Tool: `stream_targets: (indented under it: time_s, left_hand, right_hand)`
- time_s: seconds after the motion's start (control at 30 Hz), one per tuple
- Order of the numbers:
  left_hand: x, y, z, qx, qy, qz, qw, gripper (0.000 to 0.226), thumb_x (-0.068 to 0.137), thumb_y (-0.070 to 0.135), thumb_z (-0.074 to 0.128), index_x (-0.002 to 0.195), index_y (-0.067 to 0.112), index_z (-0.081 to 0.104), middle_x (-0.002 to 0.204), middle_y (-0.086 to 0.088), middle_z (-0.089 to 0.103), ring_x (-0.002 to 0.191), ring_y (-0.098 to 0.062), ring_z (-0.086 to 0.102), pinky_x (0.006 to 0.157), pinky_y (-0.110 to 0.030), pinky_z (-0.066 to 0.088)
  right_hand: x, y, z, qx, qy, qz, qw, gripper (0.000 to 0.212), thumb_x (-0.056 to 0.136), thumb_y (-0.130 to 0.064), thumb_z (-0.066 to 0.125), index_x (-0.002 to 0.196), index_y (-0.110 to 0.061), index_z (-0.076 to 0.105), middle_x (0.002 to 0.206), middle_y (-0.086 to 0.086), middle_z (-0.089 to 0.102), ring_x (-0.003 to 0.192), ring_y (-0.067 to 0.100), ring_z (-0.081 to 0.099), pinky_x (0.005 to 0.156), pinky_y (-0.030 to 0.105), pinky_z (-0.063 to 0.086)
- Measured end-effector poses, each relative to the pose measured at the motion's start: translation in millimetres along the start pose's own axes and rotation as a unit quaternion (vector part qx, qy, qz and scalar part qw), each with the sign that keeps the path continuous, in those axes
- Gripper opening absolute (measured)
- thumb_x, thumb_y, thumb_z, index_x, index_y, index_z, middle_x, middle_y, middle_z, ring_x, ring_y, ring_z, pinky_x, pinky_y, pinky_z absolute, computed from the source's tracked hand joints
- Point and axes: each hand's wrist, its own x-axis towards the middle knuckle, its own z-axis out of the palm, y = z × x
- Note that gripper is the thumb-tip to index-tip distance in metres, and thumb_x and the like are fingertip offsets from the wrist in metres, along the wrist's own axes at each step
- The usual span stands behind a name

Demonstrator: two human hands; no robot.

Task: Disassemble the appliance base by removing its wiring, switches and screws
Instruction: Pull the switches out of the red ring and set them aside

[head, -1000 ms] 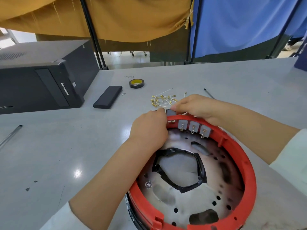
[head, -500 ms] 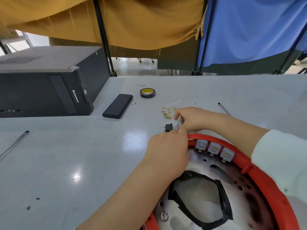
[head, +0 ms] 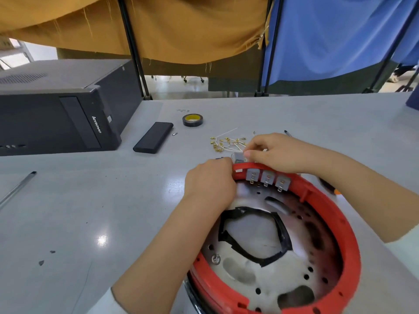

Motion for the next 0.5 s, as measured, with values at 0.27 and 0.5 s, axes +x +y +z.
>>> stream_targets:
  time_s: [0.27, 0.5]
  left_hand:
    - [-13, 4, 0, 0.045, -0.001, -0.071, 0.996, 0.024, 0.089, 0.011, 0.041, 0.109, 0.018, 0.052, 0.109, -0.009, 0.060, 0.094, -0.031, 0.056, 0.066, -0.031, 0.033]
    - [-28, -4, -5, -0.013, -0.032, -0.055, 0.998, 0.032, 0.094, 0.030, 0.044, 0.125, 0.020, 0.044, 0.123, -0.006, 0.049, 0.106, -0.032, 0.054, 0.079, -0.035, 0.040]
  right_hand:
    - [-49, -3, 34, -0.097, 0.089, -0.049, 0.990, 0.025, 0.092, -0.024, 0.039, 0.112, -0.024, 0.054, 0.105, -0.001, 0.061, 0.096, 0.020, 0.056, 0.081, 0.041, 0.047]
    - [-42, -12, 29, -0.148, 0.011, -0.087, 0.985, 0.024, 0.093, -0.032, 0.038, 0.104, -0.017, 0.054, 0.094, 0.003, 0.061, 0.085, 0.023, 0.056, 0.068, 0.034, 0.041]
